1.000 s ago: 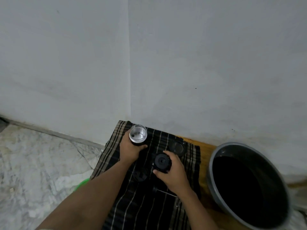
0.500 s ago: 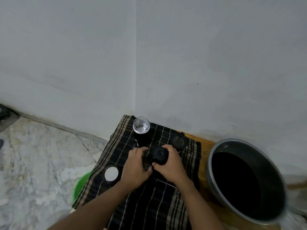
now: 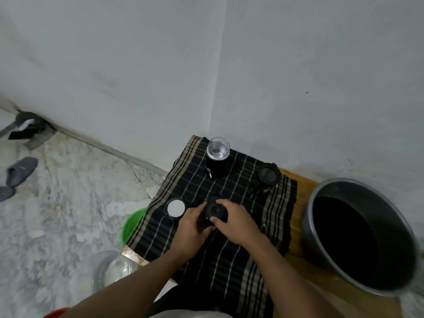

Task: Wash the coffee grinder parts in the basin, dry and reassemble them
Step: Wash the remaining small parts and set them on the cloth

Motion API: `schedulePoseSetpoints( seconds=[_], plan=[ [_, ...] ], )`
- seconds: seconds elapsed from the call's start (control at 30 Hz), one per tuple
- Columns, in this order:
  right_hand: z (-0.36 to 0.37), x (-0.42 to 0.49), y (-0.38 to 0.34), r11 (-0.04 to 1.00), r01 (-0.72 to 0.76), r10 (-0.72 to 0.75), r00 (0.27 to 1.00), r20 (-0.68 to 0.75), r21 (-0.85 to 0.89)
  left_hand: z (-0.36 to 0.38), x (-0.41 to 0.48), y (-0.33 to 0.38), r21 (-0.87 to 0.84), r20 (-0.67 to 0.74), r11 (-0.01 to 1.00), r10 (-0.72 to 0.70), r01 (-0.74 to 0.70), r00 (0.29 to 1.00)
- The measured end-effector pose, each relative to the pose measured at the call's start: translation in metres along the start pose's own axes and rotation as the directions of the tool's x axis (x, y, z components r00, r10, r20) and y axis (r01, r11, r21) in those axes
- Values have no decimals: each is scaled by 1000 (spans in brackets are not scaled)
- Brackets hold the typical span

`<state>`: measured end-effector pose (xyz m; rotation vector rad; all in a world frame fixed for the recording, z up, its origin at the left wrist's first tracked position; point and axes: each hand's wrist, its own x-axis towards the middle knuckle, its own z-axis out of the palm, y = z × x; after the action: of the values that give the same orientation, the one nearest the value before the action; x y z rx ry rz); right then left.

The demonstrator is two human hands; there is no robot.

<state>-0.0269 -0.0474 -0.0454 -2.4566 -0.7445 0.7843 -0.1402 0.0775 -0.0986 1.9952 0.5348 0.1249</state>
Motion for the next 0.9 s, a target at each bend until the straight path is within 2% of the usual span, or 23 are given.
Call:
schedulePoseSetpoints(
  seconds=[0.13,0.5,0.67,0.9],
  plan=[
    [13,6,-6,993,62,-59,998,31,-104,-3,-7,-12,5,-25,1000,-23,23,999],
    [26,5,1,913,94,-60,994,96,-396,5,-13,-24,208,109,977,-74,50,991],
    [28,5,1,907,86,-74,996,44,-412,6,-14,-27,204,94,978,-65,45,993],
    [21,0,4,947,81,-77,997,24,-312,4,-17,-18,167,78,986,-6,-7,997]
  ],
)
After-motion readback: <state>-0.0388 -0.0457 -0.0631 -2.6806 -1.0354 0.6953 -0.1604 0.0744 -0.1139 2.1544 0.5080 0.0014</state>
